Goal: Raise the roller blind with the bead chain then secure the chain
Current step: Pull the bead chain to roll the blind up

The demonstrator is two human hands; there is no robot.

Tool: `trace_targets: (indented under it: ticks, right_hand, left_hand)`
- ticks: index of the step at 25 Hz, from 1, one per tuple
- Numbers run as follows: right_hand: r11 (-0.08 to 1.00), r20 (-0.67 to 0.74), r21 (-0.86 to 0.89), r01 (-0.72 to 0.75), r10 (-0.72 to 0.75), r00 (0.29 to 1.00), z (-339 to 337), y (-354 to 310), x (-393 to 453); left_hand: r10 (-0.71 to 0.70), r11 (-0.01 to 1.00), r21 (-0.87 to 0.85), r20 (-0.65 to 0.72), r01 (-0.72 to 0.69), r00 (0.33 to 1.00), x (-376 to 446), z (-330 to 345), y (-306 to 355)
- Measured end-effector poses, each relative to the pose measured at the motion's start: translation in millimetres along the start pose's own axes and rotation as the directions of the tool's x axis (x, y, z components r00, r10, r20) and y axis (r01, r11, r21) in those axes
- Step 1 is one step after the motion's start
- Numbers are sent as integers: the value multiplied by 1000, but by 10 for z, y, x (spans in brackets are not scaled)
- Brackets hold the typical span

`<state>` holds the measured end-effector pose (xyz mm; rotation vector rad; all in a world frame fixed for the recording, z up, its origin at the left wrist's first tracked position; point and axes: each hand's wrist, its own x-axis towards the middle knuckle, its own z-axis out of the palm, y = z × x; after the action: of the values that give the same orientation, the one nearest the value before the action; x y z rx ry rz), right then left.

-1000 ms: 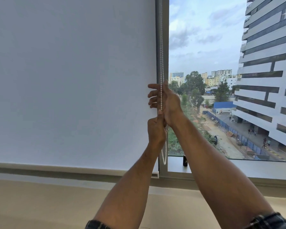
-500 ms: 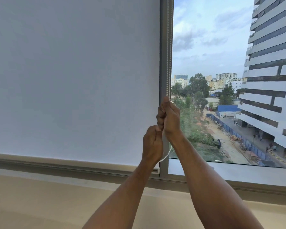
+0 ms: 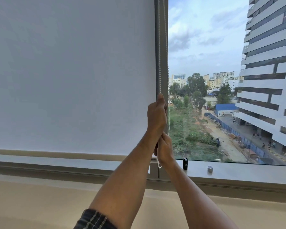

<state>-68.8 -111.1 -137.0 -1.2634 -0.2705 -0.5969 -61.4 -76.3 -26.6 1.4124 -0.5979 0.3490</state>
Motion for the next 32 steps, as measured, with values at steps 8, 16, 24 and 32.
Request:
trace_targets:
  ticks: [8, 16, 24, 32]
  right_hand:
    - [985, -136, -94, 148, -160, 978, -225, -63, 137]
    - [994, 174, 104, -20, 1, 985, 230, -896, 616]
    - [995, 76, 26, 93, -95, 993, 93, -602, 409]
    - [981, 88, -189, 55, -39, 995, 23, -53, 100]
  left_hand:
    - [-17, 996, 88, -59, 23, 998, -346, -54, -521]
    - [-138, 990, -50, -76, 134, 988, -718, -70, -928]
    - [96, 990, 113, -108, -83, 989, -645, -387, -1211]
    - [-21, 992, -121, 101, 34, 995, 184, -245, -42]
